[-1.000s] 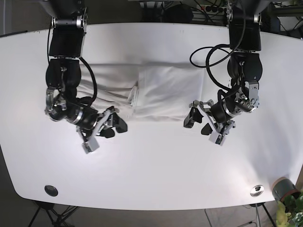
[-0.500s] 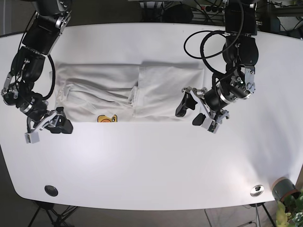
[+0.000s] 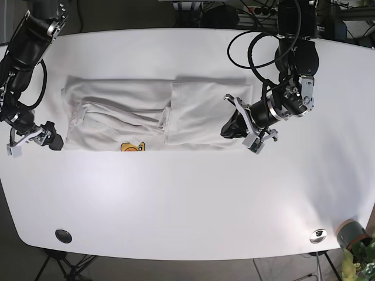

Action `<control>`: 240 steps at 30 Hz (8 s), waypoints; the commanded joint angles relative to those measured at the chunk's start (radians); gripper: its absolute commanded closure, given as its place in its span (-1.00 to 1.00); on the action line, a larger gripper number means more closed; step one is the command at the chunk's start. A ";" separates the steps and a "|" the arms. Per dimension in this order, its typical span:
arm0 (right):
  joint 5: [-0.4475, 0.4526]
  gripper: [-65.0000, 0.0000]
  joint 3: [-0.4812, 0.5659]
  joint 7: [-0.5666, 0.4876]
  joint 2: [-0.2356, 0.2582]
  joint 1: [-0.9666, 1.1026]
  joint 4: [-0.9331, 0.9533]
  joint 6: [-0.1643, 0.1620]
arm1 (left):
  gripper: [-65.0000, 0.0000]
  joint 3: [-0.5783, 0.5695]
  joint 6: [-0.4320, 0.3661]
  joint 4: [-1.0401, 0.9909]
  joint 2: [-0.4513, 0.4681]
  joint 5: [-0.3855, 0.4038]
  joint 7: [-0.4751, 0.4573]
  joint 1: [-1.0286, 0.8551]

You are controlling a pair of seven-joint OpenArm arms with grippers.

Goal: Fold the T-shirt properly
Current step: 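Grasp both ends of the folded shirt with both grippers, then fold both ends inward toward each other with both grippers, then release with the left gripper and press the bundle with the right gripper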

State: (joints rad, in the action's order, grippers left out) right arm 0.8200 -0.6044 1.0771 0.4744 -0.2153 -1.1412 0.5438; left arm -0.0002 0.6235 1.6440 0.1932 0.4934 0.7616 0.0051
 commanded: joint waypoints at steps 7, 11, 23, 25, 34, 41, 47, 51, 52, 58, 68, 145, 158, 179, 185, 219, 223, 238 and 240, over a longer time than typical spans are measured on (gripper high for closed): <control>0.019 -0.48 -0.005 -0.087 0.050 -0.019 0.154 0.066 | 1.00 0.007 0.016 -0.067 0.013 0.026 -0.030 0.006; 0.019 -0.48 -0.005 -0.088 0.047 -0.016 0.192 0.100 | 1.00 0.007 0.016 -0.110 0.013 0.026 -0.030 0.006; 0.023 -0.48 -0.004 -0.085 -0.032 0.076 0.097 0.111 | 1.00 0.009 0.016 -0.209 0.015 0.023 -0.034 0.014; 0.025 -0.48 -0.004 -0.084 -0.050 0.089 0.065 0.111 | 1.00 0.009 0.016 -0.215 0.015 0.023 -0.034 0.014; 0.028 -0.48 -0.004 -0.031 -0.111 0.101 0.010 0.154 | 1.00 0.009 0.016 -0.219 0.015 0.021 -0.034 0.014; 0.028 -0.49 -0.007 -0.002 -0.130 0.098 -0.003 0.154 | 1.00 0.009 0.016 -0.219 0.015 0.021 -0.034 0.009; 0.028 -0.50 -0.007 -0.001 -0.131 0.095 0.002 0.154 | 1.00 0.009 0.016 -0.219 0.015 0.021 -0.034 0.009; 0.028 -0.50 -0.005 0.001 -0.131 0.095 0.003 0.154 | 1.00 0.009 0.016 -0.219 0.015 0.021 -0.034 0.009; 0.028 -0.50 -0.005 0.001 -0.133 0.095 0.003 0.154 | 1.00 0.009 0.016 -0.219 0.015 0.021 -0.034 0.011; 0.025 -0.50 -0.002 0.030 -0.151 0.095 -0.001 0.154 | 1.00 0.009 0.016 -0.219 0.015 0.020 -0.034 0.014; 0.022 -0.48 0.071 0.024 -0.167 0.095 0.000 0.154 | 1.00 0.009 0.016 -0.219 0.015 0.020 -0.034 0.014; -0.110 0.94 0.528 0.116 -0.454 0.149 -0.719 -0.054 | 1.00 -0.131 0.006 -0.454 -0.107 0.018 -0.034 0.095; -0.331 0.39 0.737 -0.039 -0.454 0.130 -0.615 -0.055 | 1.00 -0.131 0.006 -0.454 -0.107 0.020 -0.034 0.098; -0.403 -0.48 0.795 -0.041 -0.454 0.106 -0.689 -0.055 | 1.00 -0.111 0.014 -0.426 -0.107 0.027 -0.034 0.100; -0.411 -0.48 0.883 -0.038 -0.452 0.053 -0.689 -0.055 | 1.00 -0.077 0.014 -0.344 -0.108 0.027 -0.034 0.092; -0.402 -0.48 0.731 -0.041 -0.448 0.038 -0.719 -0.046 | 1.00 0.248 0.017 -0.113 0.048 0.026 -0.029 -0.069; -0.402 -0.48 0.731 -0.041 -0.428 0.040 -0.719 -0.046 | 1.00 0.248 0.017 -0.115 0.047 0.026 -0.029 -0.069; -0.403 -0.48 0.736 -0.058 -0.503 0.089 -0.547 -0.046 | 1.00 0.243 0.017 -0.113 0.045 0.026 -0.030 -0.086; -0.403 -0.48 0.739 -0.079 -0.523 0.087 -0.520 -0.046 | 1.00 0.245 0.017 -0.110 0.045 0.026 -0.030 -0.087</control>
State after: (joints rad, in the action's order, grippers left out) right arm 0.3965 0.1341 1.0401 -0.0277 -0.1040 -1.6691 0.4950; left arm 0.2401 0.6334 1.5135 0.2283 0.4995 0.7551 -0.0902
